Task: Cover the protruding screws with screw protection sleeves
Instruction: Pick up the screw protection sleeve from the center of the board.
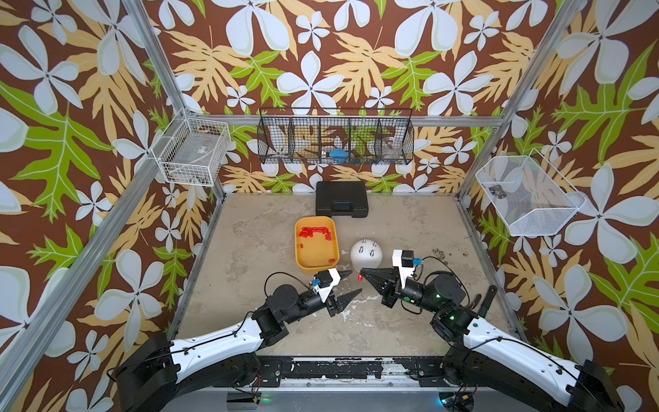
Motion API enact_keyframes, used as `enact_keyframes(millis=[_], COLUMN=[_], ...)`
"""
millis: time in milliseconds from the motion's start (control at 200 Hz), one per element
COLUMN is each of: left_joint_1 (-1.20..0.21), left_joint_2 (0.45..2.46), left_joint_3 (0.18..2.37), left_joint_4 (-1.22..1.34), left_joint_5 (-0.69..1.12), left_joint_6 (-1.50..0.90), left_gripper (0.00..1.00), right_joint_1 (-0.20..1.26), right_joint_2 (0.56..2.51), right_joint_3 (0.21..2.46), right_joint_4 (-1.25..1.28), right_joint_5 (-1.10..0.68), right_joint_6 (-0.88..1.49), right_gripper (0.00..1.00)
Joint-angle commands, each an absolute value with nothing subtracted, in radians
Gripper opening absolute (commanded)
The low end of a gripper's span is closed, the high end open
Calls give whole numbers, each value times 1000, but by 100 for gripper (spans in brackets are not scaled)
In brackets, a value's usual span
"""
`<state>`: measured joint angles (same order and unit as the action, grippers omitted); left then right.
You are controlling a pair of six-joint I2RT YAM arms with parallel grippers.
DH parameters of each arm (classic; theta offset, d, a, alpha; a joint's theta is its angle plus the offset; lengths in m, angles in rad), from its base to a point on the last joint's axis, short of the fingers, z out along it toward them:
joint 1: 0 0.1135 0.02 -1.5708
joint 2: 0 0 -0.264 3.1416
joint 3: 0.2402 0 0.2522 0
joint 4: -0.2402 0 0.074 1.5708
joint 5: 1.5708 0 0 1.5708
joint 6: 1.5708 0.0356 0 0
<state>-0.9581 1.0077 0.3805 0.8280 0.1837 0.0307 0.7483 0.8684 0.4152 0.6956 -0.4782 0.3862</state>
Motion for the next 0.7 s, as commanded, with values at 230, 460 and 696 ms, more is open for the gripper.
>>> enact_keyframes(millis=[230,460,696], left_joint_1=[-958,-958,-959], left_joint_2=[1038,1035,1031], left_joint_3=[410,408,408], left_joint_4=[880,865,851], left_joint_5=[244,238,224], left_joint_6=[10,19,25], left_gripper=[50,30,13], right_joint_1=[817,821,822], right_joint_2=[884,879,878], right_joint_3=[416,414,419], right_joint_4=[747,744,741], right_joint_5=[-410,-397,-403], right_joint_6=[346,339,336], right_gripper=[0,0,0])
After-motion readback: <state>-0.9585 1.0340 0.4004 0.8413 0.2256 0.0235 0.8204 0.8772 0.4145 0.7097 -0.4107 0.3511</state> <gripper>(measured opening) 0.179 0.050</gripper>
